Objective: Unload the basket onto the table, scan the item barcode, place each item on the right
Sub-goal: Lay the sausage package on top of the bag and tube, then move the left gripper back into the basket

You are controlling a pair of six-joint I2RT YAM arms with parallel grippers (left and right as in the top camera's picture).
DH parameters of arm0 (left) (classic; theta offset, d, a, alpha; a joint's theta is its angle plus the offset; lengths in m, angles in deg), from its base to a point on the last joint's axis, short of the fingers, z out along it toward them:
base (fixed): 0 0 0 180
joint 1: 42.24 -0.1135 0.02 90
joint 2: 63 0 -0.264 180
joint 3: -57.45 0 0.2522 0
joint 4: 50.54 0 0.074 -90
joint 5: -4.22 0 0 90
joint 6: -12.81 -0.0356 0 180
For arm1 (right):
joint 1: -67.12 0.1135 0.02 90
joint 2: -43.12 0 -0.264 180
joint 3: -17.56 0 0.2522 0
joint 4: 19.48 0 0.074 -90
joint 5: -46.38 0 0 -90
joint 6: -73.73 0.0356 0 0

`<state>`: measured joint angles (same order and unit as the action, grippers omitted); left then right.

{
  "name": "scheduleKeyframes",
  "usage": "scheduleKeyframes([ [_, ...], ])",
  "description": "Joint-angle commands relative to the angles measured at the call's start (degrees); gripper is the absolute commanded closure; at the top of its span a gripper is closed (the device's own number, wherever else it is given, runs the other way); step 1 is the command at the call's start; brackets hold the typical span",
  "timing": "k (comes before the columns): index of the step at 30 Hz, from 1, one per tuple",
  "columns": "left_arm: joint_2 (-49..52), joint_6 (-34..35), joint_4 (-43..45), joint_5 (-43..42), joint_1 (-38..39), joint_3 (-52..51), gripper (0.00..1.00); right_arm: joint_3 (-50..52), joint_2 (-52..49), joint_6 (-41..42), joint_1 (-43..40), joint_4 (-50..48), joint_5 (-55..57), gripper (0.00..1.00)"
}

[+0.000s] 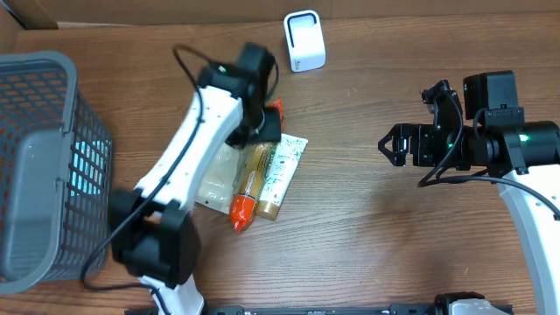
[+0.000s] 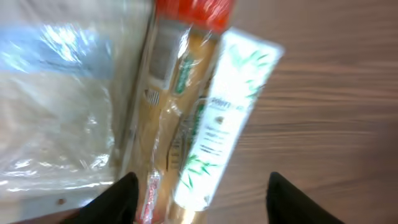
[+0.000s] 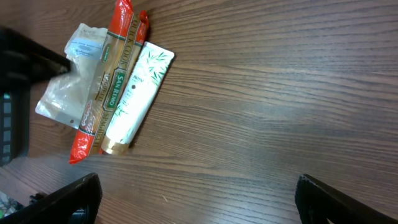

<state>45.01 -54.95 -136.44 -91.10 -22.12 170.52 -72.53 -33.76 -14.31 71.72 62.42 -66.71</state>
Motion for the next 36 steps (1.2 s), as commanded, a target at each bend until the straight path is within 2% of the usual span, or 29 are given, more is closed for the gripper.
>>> scheduleKeyframes([
  [1, -8.2, -6.1, -3.5, 0.1, -2.1, 11.7, 0.19, 0.1, 0.2, 0.2, 0.3, -0.3, -0.1, 0.00],
  [2, -9.5, -6.9, -5.0, 0.7, -3.4, 14.4, 0.00, 0.1, 0.2, 0.2, 0.3, -0.3, -0.1, 0.00],
  [7, -15.0, -7.5, -13.2, 9.2, -15.3, 23.1, 0.00, 0.1, 0.2, 0.2, 0.3, -0.5, -0.1, 0.00],
  [9, -17.4, -7.5, -14.9, 9.9, -24.8, 23.7, 0.00, 0.1, 0.2, 0.2, 0.3, -0.9, -0.1, 0.00],
  [15, -19.0, -7.5, -15.5, 1.1, -53.7, 22.9, 0.00, 0.1, 0.2, 0.2, 0.3, -1.1, -0.1, 0.00],
  [19, -18.6, -7.4, -10.9, -6.4, -69.1, 16.2, 0.00, 0.2, 0.2, 0.2, 0.3, -0.9, -0.1, 0.00],
  [23, -18.3, -6.8, -4.0, -7.2, -74.1, 5.5, 0.00, 0.2, 0.2, 0.2, 0.3, -0.8, -0.1, 0.00],
  [27, -15.8, -10.0, 9.0, -7.2, -74.2, -8.3, 0.00, 0.2, 0.2, 0.2, 0.3, -0.3, -0.1, 0.00],
  [31, -10.7, -14.8, 14.9, -9.6, -73.7, -13.1, 0.00, 0.2, 0.2, 0.2, 0.3, 0.2, 0.2, 0.00],
  [36, -2.8, -21.1, 18.6, -13.0, -72.1, -13.2, 0.00, 0.2, 0.2, 0.2, 0.3, 0.1, 0.1, 0.00],
])
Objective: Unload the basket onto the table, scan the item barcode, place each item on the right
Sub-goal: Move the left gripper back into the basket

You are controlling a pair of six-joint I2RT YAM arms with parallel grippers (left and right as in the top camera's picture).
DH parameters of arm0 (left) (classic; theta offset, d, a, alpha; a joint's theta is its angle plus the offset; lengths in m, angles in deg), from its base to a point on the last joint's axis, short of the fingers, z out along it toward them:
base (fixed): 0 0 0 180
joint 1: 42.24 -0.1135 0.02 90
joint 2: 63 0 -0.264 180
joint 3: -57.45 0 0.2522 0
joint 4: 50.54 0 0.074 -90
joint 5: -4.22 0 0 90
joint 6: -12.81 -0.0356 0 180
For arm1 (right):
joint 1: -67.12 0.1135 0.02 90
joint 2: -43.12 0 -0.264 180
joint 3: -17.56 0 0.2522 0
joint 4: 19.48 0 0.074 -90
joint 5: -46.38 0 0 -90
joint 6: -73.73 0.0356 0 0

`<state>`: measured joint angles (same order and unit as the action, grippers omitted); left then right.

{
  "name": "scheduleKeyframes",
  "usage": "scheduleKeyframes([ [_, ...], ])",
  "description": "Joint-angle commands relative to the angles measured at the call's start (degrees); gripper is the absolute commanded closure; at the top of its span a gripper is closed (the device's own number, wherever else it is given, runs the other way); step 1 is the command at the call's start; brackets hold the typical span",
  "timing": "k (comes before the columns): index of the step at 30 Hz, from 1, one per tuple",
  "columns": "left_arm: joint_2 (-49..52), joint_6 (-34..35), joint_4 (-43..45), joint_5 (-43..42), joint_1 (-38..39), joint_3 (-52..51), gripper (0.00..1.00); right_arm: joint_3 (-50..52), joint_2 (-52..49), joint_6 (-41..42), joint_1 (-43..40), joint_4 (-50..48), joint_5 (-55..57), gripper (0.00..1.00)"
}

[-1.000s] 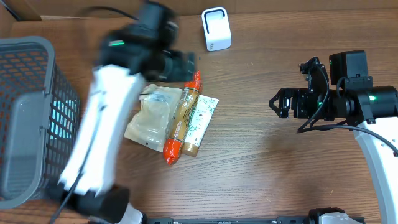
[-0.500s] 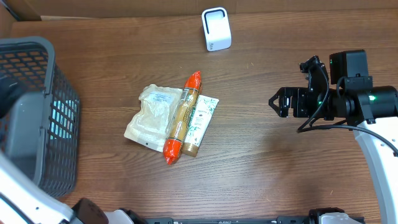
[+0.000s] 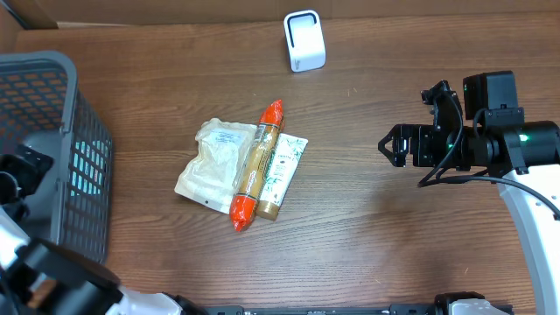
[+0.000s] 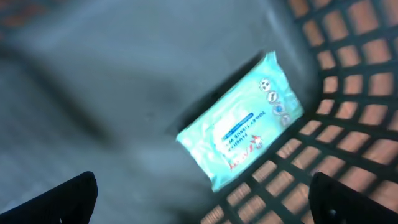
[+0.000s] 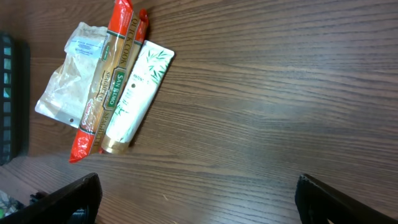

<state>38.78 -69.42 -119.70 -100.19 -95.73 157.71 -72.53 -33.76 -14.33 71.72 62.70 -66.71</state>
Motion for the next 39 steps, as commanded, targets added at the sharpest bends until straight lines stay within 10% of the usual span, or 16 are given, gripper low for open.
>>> scheduleKeyframes([
  [1, 4.8, -7.1, 2.7, -3.9, 1.9, -0.4, 0.00, 0.2, 0.2, 0.2, 0.3, -0.2, 0.1, 0.00],
  [15, 19.0, -16.1, 3.6, 0.3, 6.6, -0.4, 0.11, 0.2, 0.2, 0.2, 0.3, 0.4, 0.1, 0.00],
  [23, 19.5, -15.9, 2.8, 0.2, 6.5, -0.3, 0.96, 0.2, 0.2, 0.2, 0.3, 0.5, 0.1, 0.00],
  [39, 18.1, -13.3, -26.1, -3.8, 6.6, 36.1, 0.96, 0.2, 0.2, 0.3, 0.3, -1.0, -0.1, 0.00],
])
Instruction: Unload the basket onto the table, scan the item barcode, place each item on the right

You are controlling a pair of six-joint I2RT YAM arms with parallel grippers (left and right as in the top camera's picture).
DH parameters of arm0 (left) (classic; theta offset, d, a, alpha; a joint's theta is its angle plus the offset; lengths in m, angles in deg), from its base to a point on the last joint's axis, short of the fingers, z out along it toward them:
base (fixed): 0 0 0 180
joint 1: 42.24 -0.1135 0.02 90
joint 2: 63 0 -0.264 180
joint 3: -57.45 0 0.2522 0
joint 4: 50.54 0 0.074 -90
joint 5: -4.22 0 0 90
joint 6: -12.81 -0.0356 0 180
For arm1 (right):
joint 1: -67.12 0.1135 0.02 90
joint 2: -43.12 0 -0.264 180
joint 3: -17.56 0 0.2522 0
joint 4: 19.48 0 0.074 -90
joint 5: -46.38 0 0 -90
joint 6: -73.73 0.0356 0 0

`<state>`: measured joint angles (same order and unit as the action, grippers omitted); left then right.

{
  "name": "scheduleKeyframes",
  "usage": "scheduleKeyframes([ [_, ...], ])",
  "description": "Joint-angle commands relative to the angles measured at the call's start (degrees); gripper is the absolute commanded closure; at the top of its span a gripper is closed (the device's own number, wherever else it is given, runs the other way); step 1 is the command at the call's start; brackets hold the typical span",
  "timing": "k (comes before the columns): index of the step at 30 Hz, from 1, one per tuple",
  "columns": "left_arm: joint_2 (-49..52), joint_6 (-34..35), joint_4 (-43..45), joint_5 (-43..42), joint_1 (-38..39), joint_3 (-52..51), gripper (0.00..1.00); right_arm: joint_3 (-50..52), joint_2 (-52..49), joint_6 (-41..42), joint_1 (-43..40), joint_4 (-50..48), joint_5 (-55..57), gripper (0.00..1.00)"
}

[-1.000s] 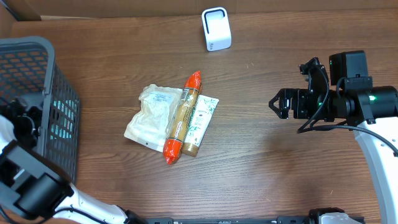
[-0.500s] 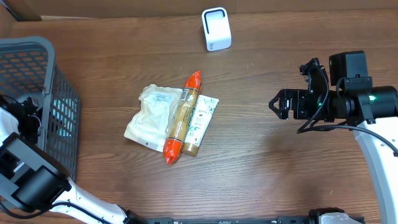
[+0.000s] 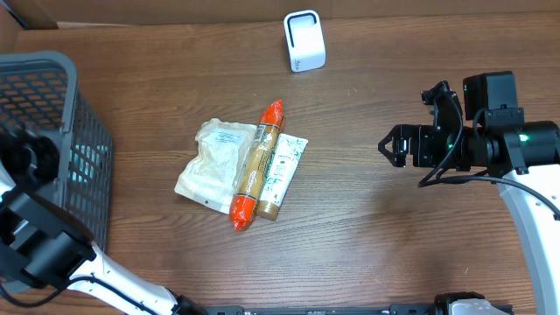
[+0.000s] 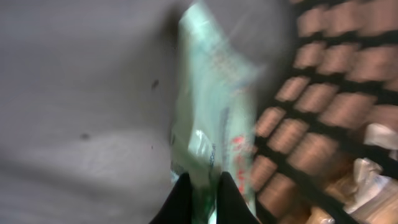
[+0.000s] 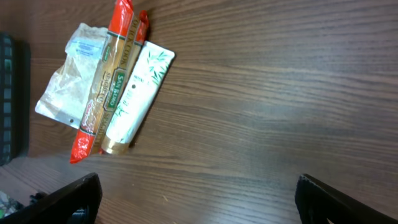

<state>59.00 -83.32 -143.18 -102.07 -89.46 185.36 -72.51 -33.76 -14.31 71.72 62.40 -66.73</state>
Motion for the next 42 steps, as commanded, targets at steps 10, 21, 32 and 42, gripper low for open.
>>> scheduleKeyframes([
  [10, -12.0, 1.0, -9.0, -11.9, 0.4, 26.6, 0.96, 0.1, 0.2, 0.2, 0.3, -0.9, -0.1, 0.00],
  [21, -14.4, 8.9, -10.6, 2.7, 0.2, 22.6, 0.20, 0.1, 0.2, 0.2, 0.3, -1.0, -0.1, 0.00],
  [32, -14.1, 16.8, 4.9, 6.8, -6.0, -9.3, 0.15, 0.1, 0.2, 0.2, 0.3, -0.9, -0.1, 0.00],
  [42, -13.7, 9.5, 24.9, 7.3, -5.6, -27.7, 0.00, 0.1, 0.2, 0.2, 0.3, -0.1, -0.1, 0.00],
])
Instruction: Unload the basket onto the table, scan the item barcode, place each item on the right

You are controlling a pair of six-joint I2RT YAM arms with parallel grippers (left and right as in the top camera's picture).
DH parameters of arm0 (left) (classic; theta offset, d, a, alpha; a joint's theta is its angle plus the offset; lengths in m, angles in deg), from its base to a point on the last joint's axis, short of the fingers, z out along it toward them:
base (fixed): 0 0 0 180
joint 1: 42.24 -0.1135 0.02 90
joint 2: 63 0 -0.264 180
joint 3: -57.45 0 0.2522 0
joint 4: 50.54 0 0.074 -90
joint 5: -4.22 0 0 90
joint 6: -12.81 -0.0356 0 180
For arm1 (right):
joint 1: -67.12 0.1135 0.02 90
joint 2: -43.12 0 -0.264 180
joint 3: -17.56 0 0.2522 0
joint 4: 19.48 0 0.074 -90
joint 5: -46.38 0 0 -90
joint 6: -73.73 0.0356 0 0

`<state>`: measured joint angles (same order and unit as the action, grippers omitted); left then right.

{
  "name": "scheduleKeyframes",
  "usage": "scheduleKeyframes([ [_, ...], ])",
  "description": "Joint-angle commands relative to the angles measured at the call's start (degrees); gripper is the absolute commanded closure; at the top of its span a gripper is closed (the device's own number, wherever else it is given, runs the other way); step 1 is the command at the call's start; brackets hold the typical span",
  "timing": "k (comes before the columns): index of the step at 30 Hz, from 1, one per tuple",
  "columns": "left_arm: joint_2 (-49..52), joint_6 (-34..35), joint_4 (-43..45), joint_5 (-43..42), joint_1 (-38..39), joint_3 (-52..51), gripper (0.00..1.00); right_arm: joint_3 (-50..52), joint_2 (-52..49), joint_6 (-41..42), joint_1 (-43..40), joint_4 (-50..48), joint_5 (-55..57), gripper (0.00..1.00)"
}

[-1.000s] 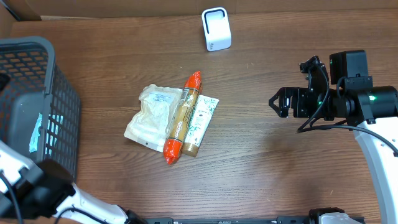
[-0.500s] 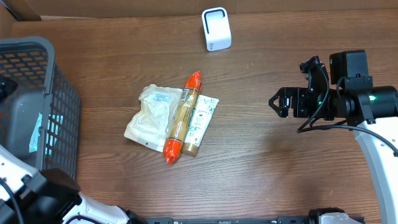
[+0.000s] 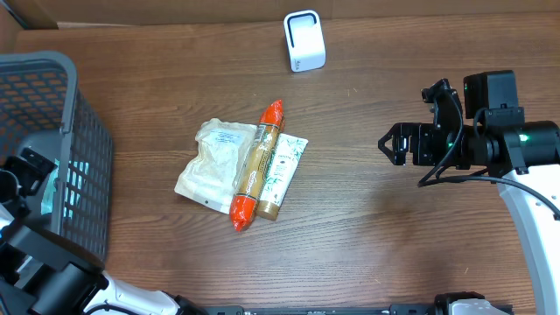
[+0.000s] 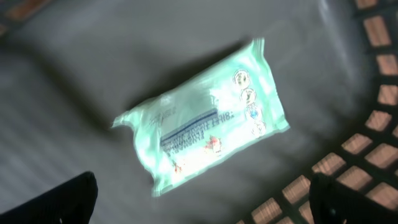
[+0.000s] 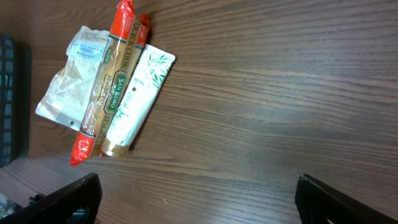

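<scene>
A mint-green wipes pack (image 4: 202, 127) lies flat on the grey floor of the basket (image 4: 74, 56). My left gripper (image 4: 202, 208) hangs open above it, its dark fingertips (image 4: 62, 199) far apart at the lower corners, with nothing between them. From overhead, the left arm (image 3: 22, 175) reaches into the grey mesh basket (image 3: 52, 66) at the table's left edge. The white barcode scanner (image 3: 304, 40) stands at the back. My right gripper (image 3: 391, 145) hovers open over bare table on the right, holding nothing.
In the middle of the wooden table lie a clear pouch (image 3: 212, 163), an orange-ended brown pack (image 3: 254, 166) and a white tube (image 3: 282, 168), side by side. The right wrist view shows the same three items (image 5: 118, 93) at its upper left.
My left gripper was shut on the wipes pack inside the basket; now it is open and farther from the pack, which lies flat on the basket floor. The right arm has not moved.
My left gripper was open low over the three items in the middle of the table. Then it was open inside the basket above the wipes pack, then shut on that pack. Now it is open again and the pack lies loose. The table items stayed put.
</scene>
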<state>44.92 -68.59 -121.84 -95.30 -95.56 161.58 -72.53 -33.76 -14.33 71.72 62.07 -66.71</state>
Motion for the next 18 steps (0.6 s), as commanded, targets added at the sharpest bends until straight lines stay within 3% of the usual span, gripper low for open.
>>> scheduleKeyframes([
  [1, 0.4, -8.1, 5.2, 0.5, 0.6, -5.3, 0.00, 0.2, 0.2, 0.2, 0.3, 0.5, -0.1, 0.00],
  [4, 0.4, -13.7, 9.0, 0.5, 0.7, -8.1, 0.01, 0.2, 0.2, 0.2, 0.3, 1.2, -0.1, 0.00],
  [6, 0.4, -16.6, 11.3, 0.5, 0.9, -9.5, 0.09, 0.2, 0.2, 0.2, 0.3, 1.3, -0.1, 0.00],
  [9, 0.4, -20.9, 15.1, 0.5, 0.9, -11.3, 0.07, 0.2, 0.2, 0.2, 0.3, 1.1, -0.1, 0.00],
  [15, 0.6, -25.4, 19.8, 0.5, 0.9, -12.5, 0.05, 0.2, 0.2, 0.2, 0.3, 1.1, -0.1, 0.00],
  [18, 1.4, -25.7, 21.2, 0.5, 0.9, -12.5, 0.08, 0.2, 0.2, 0.2, 0.3, 1.0, -0.1, 0.00],
])
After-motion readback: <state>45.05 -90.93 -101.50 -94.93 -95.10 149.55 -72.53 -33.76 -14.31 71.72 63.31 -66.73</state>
